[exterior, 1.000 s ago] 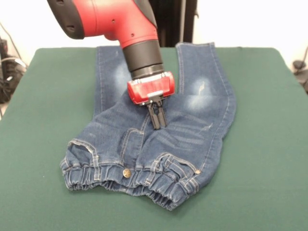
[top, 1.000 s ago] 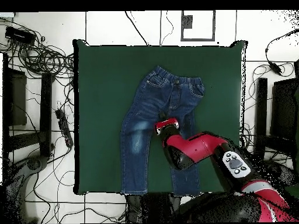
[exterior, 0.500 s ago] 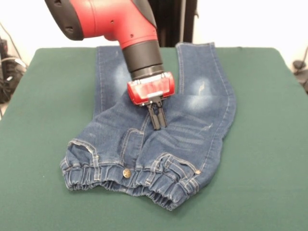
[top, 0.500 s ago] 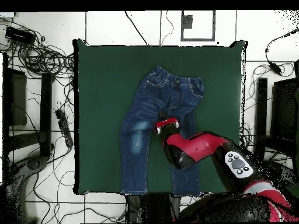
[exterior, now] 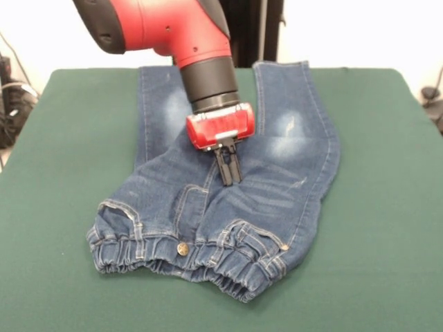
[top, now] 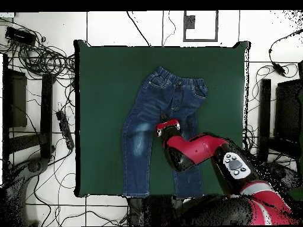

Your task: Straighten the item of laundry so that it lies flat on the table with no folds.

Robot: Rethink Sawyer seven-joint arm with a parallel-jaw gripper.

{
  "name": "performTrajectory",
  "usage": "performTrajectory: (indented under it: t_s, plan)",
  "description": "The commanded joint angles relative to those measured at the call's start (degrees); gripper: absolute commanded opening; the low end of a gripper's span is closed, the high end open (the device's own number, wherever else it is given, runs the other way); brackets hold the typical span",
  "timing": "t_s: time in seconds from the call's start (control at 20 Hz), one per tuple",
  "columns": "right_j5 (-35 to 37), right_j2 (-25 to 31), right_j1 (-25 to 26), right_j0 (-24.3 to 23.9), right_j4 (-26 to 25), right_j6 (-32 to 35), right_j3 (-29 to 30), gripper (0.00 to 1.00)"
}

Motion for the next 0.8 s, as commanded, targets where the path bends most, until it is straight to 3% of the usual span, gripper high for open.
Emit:
performTrajectory:
  t_s: [0.05, 0.55, 0.8]
  plan:
    - [-11.03, -12.75, 1.32, 15.74, 11.47, -5.19, -3.83, 0.00]
    - [-17.98, -17.05, -1.31, 19.07, 13.89, -2.39, -3.58, 0.00]
    - [-16.40, -18.33, 0.29, 19.99, 13.73, -1.14, -5.41, 0.00]
